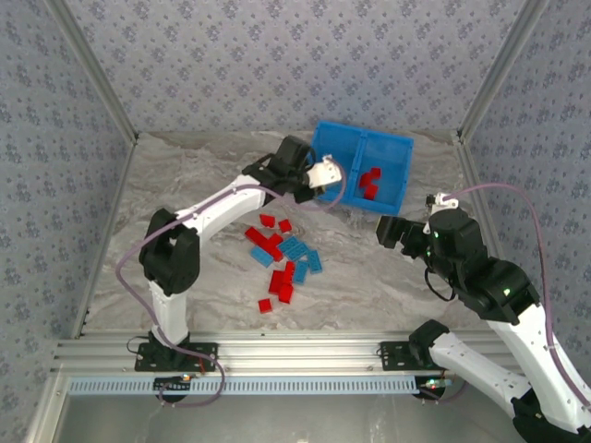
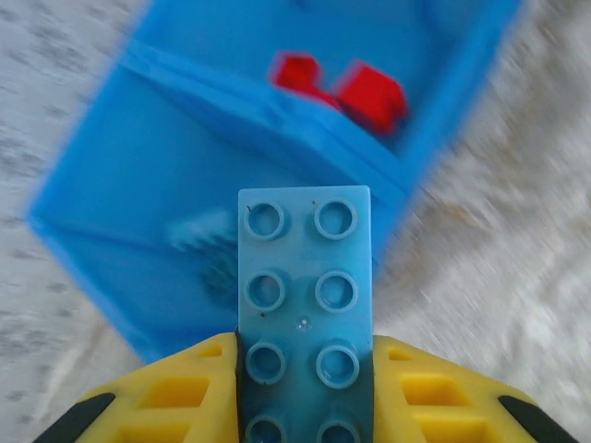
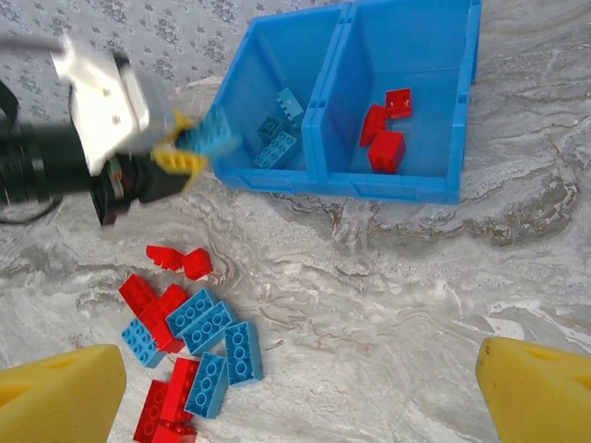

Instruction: Sort the legos into containers by color

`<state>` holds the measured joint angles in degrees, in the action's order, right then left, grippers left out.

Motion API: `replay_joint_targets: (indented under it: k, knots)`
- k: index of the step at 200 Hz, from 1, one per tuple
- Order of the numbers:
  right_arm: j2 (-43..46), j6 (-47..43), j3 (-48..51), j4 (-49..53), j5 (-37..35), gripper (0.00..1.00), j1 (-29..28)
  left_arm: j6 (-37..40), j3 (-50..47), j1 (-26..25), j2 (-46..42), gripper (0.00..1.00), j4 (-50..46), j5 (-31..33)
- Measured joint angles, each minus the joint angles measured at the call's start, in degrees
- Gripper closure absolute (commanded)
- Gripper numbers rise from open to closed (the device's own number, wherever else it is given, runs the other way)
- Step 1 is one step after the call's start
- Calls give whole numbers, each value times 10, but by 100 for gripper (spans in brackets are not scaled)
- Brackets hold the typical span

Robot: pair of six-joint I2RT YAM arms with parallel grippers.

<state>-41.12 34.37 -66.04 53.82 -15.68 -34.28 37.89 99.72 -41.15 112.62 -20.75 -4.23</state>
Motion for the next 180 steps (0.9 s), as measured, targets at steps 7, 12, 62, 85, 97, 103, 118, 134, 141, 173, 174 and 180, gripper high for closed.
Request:
replay_joint_targets:
  k: [7, 12, 62, 85, 97, 103, 118, 134, 141, 173, 174, 180]
  knots:
    - [2, 1, 0, 0, 0, 0, 0, -16, 46, -2, 21, 71, -9, 15]
    - [2, 4, 0, 0, 0, 0, 0, -27, 81, -2, 38, 71, -17, 23]
    - [17, 23, 5, 0, -1, 0, 0, -136, 361, 7, 233, 67, -94, 51]
    - [21, 29, 14, 0, 0, 0, -1, -177, 507, 6, 346, 63, -154, 52]
    - [24, 33, 17, 0, 0, 0, -1, -196, 535, 6, 379, 56, -171, 52]
    - [24, 34, 17, 0, 0, 0, -1, -204, 535, 6, 387, 53, -177, 52]
    - [29, 38, 17, 0, 0, 0, -2, -229, 535, 6, 399, 49, -190, 52]
    - [35, 38, 17, 0, 0, 0, -2, -245, 535, 7, 401, 47, -196, 51]
    - [36, 38, 17, 0, 0, 0, -2, -251, 536, 7, 401, 46, -195, 51]
    - [37, 38, 20, 0, 0, 0, -2, -267, 539, 6, 396, 44, -194, 46]
    - [37, 38, 20, 0, 0, 0, -2, -267, 539, 6, 396, 44, -194, 46]
    - [36, 38, 21, 0, 0, 0, -2, -271, 539, 6, 393, 43, -194, 43]
